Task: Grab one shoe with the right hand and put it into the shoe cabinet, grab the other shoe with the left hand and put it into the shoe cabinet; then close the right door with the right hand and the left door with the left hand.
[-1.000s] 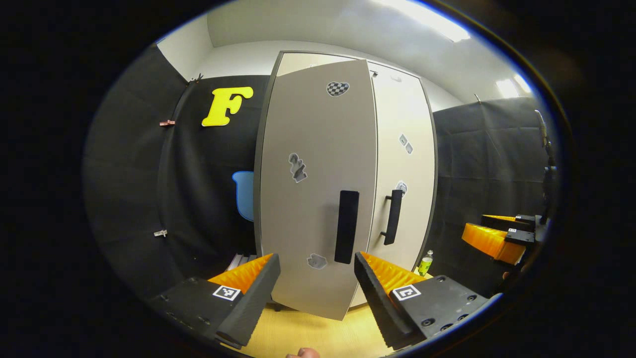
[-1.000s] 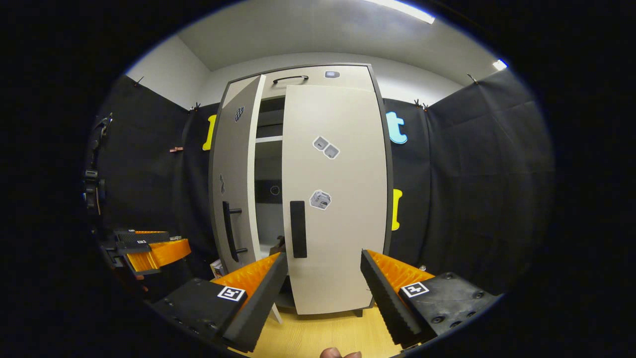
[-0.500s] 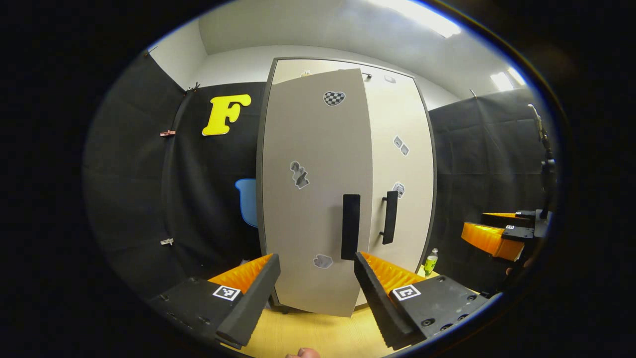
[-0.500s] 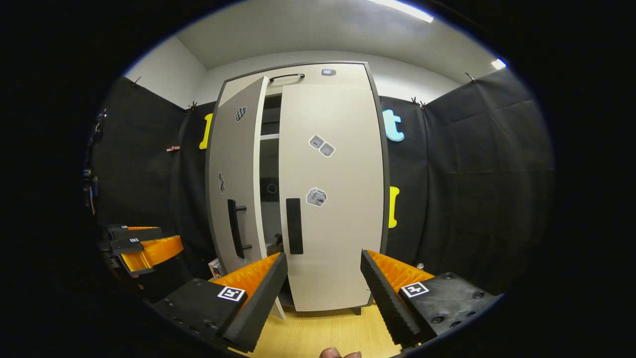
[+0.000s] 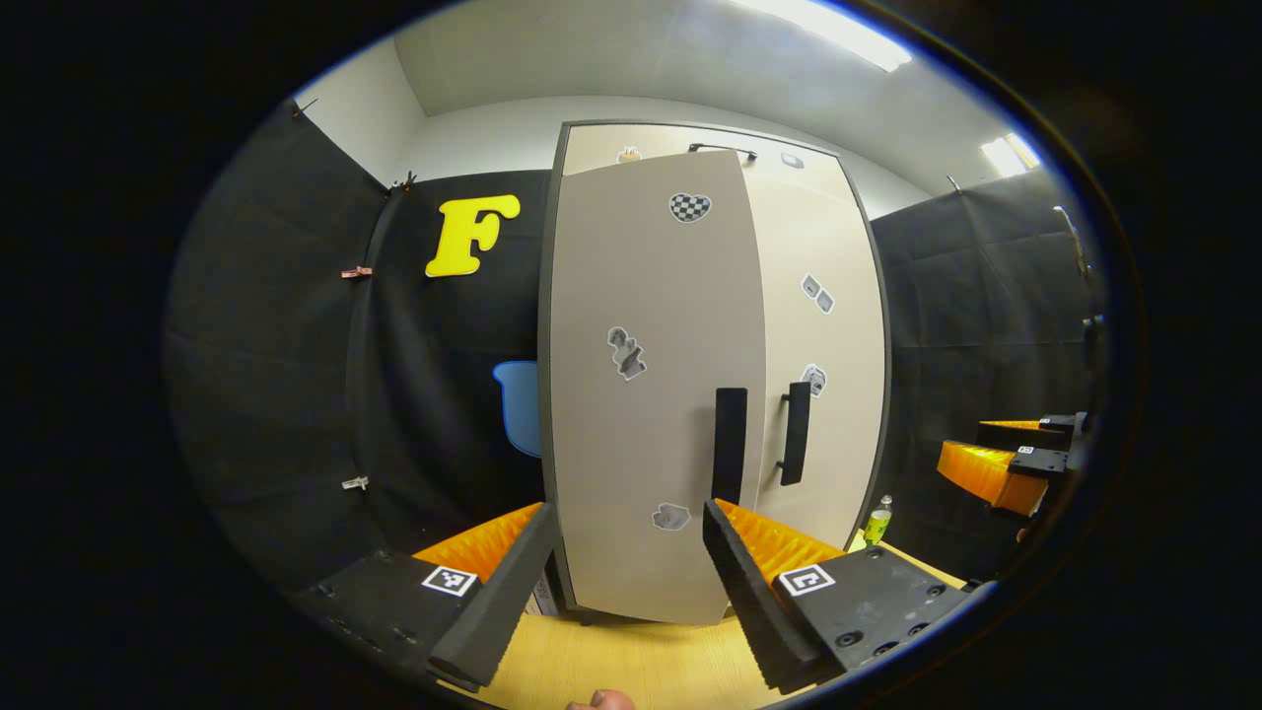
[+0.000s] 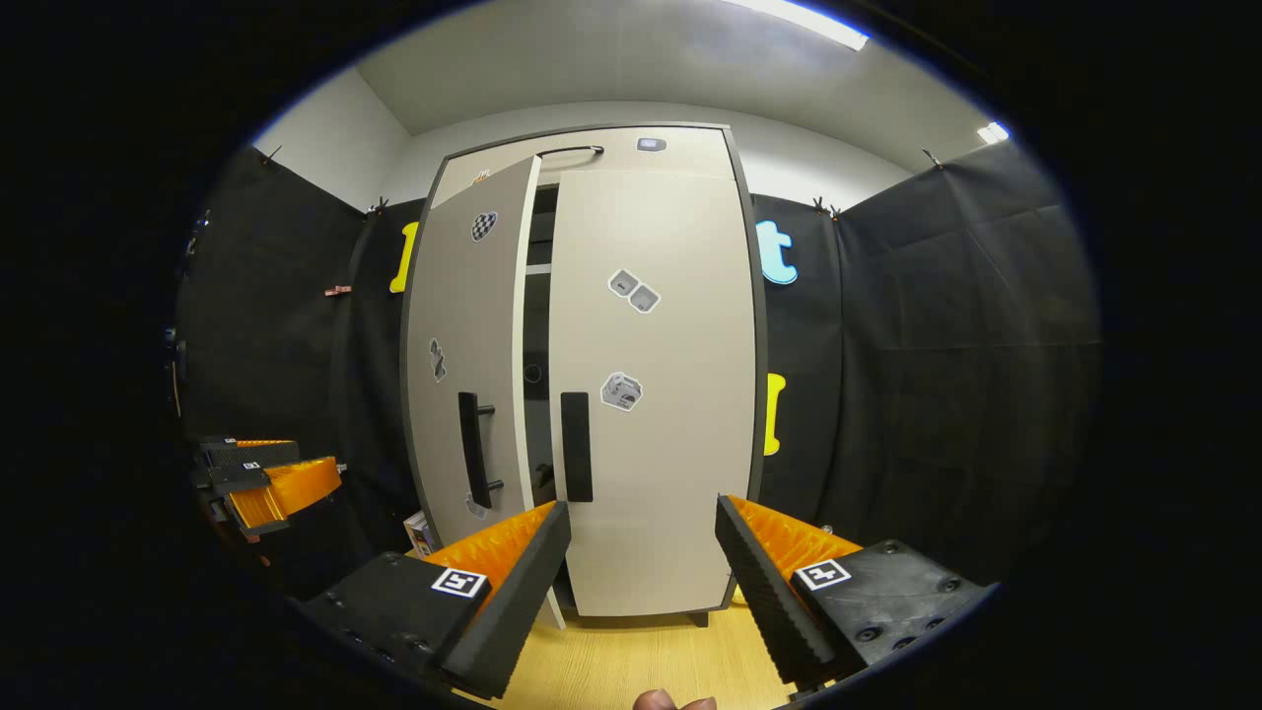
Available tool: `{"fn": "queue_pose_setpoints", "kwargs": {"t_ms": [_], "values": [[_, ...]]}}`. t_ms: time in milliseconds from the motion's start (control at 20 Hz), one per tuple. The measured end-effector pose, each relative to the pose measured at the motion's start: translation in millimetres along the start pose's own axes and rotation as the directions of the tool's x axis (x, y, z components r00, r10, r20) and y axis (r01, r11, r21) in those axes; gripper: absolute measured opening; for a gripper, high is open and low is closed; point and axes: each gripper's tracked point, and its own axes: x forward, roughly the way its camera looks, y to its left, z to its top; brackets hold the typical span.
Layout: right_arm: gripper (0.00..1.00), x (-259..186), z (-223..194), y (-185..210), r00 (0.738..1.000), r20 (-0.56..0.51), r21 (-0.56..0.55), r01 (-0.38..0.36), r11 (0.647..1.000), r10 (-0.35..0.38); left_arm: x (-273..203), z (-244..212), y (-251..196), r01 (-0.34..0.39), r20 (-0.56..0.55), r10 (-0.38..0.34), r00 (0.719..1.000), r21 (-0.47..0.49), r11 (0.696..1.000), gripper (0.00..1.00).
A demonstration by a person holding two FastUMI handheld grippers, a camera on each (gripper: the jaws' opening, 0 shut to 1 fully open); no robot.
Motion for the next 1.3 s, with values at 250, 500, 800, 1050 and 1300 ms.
{"fn": "queue_pose_setpoints", "kwargs": {"t_ms": [250,500,800,1050,1300], "values": [[0.98,-0.3,-2.4,3.4,1.0,-0.007,-0.009,-0.009,1.0,0.009,-0.2,2.0,-0.6,0.004,0.002,-0.004,1.0,-0.009,1.0,0.95],[0.98,-0.3,-1.4,6.9,1.0,-0.005,-0.019,-0.016,1.0,0.016,-1.5,1.0,1.0,0.003,-0.005,-0.003,1.0,-0.017,1.0,0.95],[0.98,2.4,-1.7,7.5,1.0,-0.006,-0.019,-0.015,1.0,0.015,1.8,2.4,0.2,0.008,-0.008,-0.008,1.0,-0.013,1.0,0.95],[0.98,6.8,-2.7,7.0,1.0,-0.01,-0.015,-0.013,1.0,0.013,3.9,1.0,-0.9,0.012,-0.012,-0.012,1.0,-0.013,1.0,0.95],[0.98,8.0,-3.3,9.5,1.0,-0.011,-0.015,-0.019,1.0,0.019,6.4,3.4,3.1,0.006,-0.006,-0.006,1.0,-0.012,1.0,0.95]]}}
